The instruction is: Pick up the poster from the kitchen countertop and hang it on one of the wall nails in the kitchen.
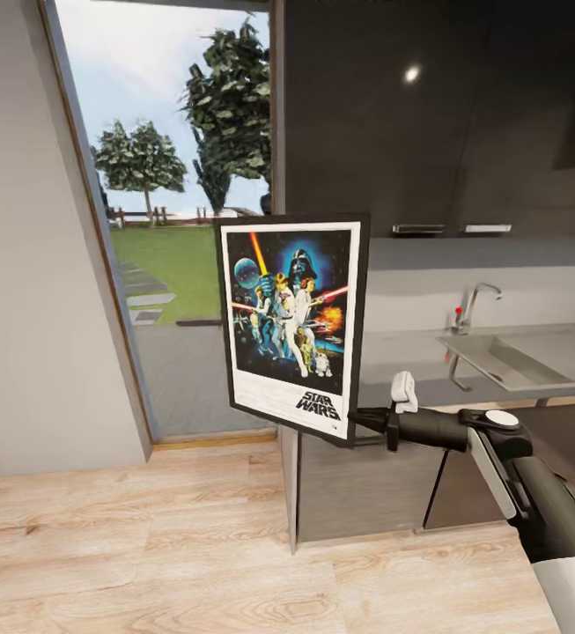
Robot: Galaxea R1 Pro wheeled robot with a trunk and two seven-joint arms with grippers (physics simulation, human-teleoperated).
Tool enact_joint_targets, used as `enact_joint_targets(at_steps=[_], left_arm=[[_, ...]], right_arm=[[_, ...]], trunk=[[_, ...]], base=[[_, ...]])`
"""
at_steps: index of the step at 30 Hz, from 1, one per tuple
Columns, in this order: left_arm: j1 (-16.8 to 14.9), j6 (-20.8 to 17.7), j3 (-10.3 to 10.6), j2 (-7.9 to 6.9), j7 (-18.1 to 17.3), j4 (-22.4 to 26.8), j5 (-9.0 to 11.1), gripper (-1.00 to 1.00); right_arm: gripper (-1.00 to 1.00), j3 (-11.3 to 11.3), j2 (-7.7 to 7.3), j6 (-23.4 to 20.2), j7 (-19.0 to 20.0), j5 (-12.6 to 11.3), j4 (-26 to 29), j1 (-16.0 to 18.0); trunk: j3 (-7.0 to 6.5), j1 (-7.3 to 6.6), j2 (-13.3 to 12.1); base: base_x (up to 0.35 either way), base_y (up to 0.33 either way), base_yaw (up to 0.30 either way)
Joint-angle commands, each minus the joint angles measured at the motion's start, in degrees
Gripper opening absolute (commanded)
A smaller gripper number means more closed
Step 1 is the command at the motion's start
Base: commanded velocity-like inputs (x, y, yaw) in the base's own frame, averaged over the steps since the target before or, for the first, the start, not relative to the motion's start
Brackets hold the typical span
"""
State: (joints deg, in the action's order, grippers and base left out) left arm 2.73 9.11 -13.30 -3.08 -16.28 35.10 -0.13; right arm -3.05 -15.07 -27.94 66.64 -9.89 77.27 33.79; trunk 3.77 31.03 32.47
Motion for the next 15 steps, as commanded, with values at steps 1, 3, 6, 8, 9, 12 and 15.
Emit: enact_joint_targets(at_steps=[1, 3, 6, 8, 9, 12, 15], left_arm=[[-0.01, 0.03, -0.22, 0.04, -0.4, 0.06, -0.03, 1.0], [-0.01, 0.03, -0.22, 0.05, -0.39, 0.06, -0.02, 1.0], [-0.01, 0.03, -0.23, 0.03, -0.41, 0.06, -0.02, 1.0], [-0.01, 0.03, -0.23, 0.03, -0.41, 0.06, -0.03, 1.0], [-0.01, 0.03, -0.24, 0.04, -0.42, 0.06, -0.02, 1.0], [-0.01, 0.06, -0.24, 0.03, -0.42, 0.01, -0.04, 1.0], [-0.01, 0.09, -0.24, 0.01, -0.42, 0.0, -0.04, 1.0]], right_arm=[[-1.0, 1.01, -0.03, -0.66, 0.07, -0.57, -0.05, 0.05], [-1.0, 3.16, 0.04, -0.65, 0.18, -0.57, -0.08, 0.05], [-1.0, 5.01, 0.04, -0.64, 0.48, -0.6, -0.1, 0.05], [-1.0, 5.42, 0.05, -0.63, 0.55, -0.63, -0.1, 0.05], [-1.0, 5.58, 0.08, -0.63, 0.57, -0.64, -0.1, 0.05], [-1.0, 5.75, 0.11, -0.63, 0.6, -0.65, -0.1, 0.05], [-1.0, 5.81, 0.12, -0.63, 0.6, -0.65, -0.11, 0.05]], trunk=[[-0.09, -0.2, -0.33], [-0.45, -0.64, -1.13], [-0.45, -0.64, -1.13], [-0.45, -0.64, -1.13], [-0.45, -0.64, -1.13], [-0.45, -0.64, -1.13], [-0.45, -0.64, -1.13]], base=[[0.0, 0.0, 0.0], [0.0, 0.0, 0.0], [0.0, 0.0, 0.0], [0.0, 0.0, 0.0], [0.0, 0.0, 0.0], [0.0, 0.0, 0.0], [0.0, 0.022, 0.0]])
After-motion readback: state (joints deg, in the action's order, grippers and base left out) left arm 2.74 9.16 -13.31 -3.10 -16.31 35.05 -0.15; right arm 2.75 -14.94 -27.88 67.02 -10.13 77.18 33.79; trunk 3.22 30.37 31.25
